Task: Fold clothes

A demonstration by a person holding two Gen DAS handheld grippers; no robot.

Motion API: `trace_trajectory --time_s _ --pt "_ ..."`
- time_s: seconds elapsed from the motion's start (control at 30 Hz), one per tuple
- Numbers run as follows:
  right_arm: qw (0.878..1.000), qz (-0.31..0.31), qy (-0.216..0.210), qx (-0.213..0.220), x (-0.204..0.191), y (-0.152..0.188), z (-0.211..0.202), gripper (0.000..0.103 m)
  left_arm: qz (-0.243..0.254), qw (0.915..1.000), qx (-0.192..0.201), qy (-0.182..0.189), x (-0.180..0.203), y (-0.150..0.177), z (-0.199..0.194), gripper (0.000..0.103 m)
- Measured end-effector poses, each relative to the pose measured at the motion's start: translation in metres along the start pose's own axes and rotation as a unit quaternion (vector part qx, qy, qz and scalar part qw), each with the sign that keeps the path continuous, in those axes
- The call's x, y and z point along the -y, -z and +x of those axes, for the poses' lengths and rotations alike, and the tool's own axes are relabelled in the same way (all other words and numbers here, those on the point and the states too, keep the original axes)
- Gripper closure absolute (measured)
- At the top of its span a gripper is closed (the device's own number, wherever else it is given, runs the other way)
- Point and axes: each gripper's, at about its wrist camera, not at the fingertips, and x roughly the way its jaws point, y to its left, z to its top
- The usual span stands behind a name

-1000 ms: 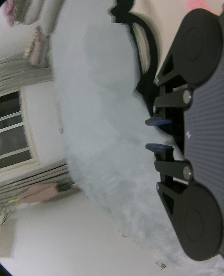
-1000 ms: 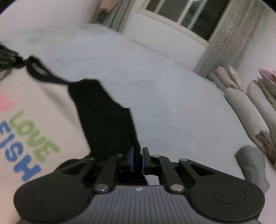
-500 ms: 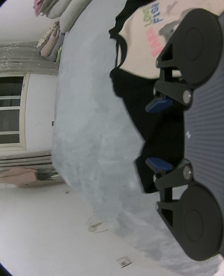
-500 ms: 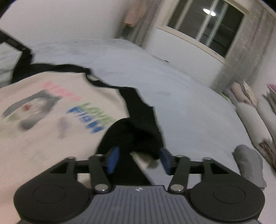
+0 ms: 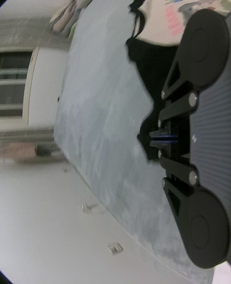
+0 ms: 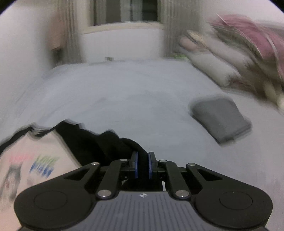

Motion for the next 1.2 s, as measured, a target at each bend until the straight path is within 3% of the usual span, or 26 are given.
trace_trajectory --time_s 0.07,0.17,0.23,0.3,0.37,0.6,0.67,0.8,0.97,1.0,1.07,1.2 --pt "0.998 0.039 0.027 -0.028 0.024 -0.01 0.018 0.09 -0.019 0.9996 -0.009 -0.019 -0.019 -0.005 -0.004 0.101" --pt "0.995 -0.011 0.098 -0.029 0.02 -0.009 0.025 0.078 -0.038 0.9985 -0.019 -0.035 -0.041 -0.009 -0.006 0.101" --pt "0.991 -0.041 0.129 -0.01 0.012 -0.004 0.022 0.076 -0.049 0.9975 -0.025 -0.044 -0.055 -0.012 -0.007 0.101" --pt "0.993 -0.057 0.105 0.01 0.004 0.006 0.01 0.073 -0.059 0.9963 -0.032 -0.053 -0.068 -0.015 -0.008 0.101" --pt "0.994 -0.082 0.067 0.018 -0.007 0.018 0.0 0.062 -0.07 0.9949 -0.038 -0.062 -0.082 -0.017 -0.009 0.101" --pt "0.986 -0.164 0.012 0.022 -0.052 0.061 -0.014 0.06 -0.104 0.9889 -0.057 -0.089 -0.129 -0.028 -0.014 0.101" --pt "0.986 -0.166 -0.012 0.025 -0.062 0.066 -0.02 0.06 -0.097 0.9901 -0.048 -0.089 -0.135 -0.033 -0.022 0.101" --pt "0.981 -0.181 -0.059 0.031 -0.086 0.072 -0.032 0.056 -0.079 0.9886 -0.027 -0.126 -0.152 -0.039 -0.04 0.102" --pt "0.979 -0.179 -0.1 0.009 -0.107 0.087 -0.036 0.055 -0.099 0.9924 -0.044 -0.058 -0.152 -0.021 -0.061 0.097" --pt "0.98 -0.171 -0.104 0.003 -0.108 0.091 -0.038 0.055 -0.088 0.9946 -0.045 -0.031 -0.138 -0.013 -0.073 0.089" --pt "0.981 -0.156 -0.116 -0.007 -0.11 0.098 -0.046 0.055 -0.066 0.9965 -0.047 0.022 -0.112 0.005 -0.099 0.086" --pt "0.98 -0.136 -0.139 -0.037 -0.1 0.119 -0.074 0.055 -0.02 0.991 -0.053 0.121 -0.059 0.043 -0.149 0.074"
